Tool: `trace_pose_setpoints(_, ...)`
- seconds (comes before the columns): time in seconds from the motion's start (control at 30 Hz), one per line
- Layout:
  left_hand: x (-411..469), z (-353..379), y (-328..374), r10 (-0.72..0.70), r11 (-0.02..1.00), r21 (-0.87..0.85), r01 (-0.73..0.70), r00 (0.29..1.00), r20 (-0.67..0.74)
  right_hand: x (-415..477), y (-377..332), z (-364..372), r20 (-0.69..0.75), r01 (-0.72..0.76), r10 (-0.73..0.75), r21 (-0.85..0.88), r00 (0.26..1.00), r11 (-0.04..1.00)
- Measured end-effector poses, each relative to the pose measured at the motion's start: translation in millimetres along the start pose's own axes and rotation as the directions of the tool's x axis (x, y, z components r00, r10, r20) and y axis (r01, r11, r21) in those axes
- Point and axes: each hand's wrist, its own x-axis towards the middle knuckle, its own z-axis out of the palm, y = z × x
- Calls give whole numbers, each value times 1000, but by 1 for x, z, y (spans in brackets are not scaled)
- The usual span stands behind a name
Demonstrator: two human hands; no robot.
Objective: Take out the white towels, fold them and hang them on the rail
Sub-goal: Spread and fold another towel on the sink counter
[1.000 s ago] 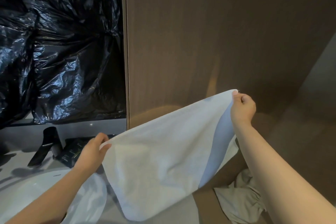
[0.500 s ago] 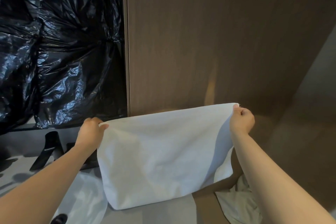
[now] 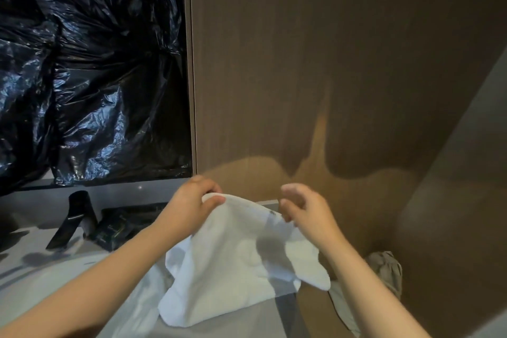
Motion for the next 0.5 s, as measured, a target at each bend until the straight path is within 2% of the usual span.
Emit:
trace_pose_setpoints(0.03, -3, 2, 7, 34, 999, -1, -34, 999, 7, -10, -2, 10, 90, -15, 10, 56, 996, 998)
trace_pose_setpoints(0.1, -8, 4, 18, 95, 996, -7, -94, 995, 17, -24, -3, 27, 173, -39, 15, 136, 985, 990)
trace_pose_setpoints(0.27, -22, 7, 31, 174, 984, -31, -174, 984, 28, -36, -4, 41, 217, -31, -27, 259, 976, 965)
trace_pose_setpoints(0.37, -30, 10, 30, 140, 988, -63, -139, 990, 6, -37, -2, 40, 144, -22, -17, 262, 989, 965)
trace_pose_setpoints(0.5, -47, 16, 19, -15, 995, -98, 15, 1000, 4, -39, 1, 44, 91, 29, -37, 96, 995, 995)
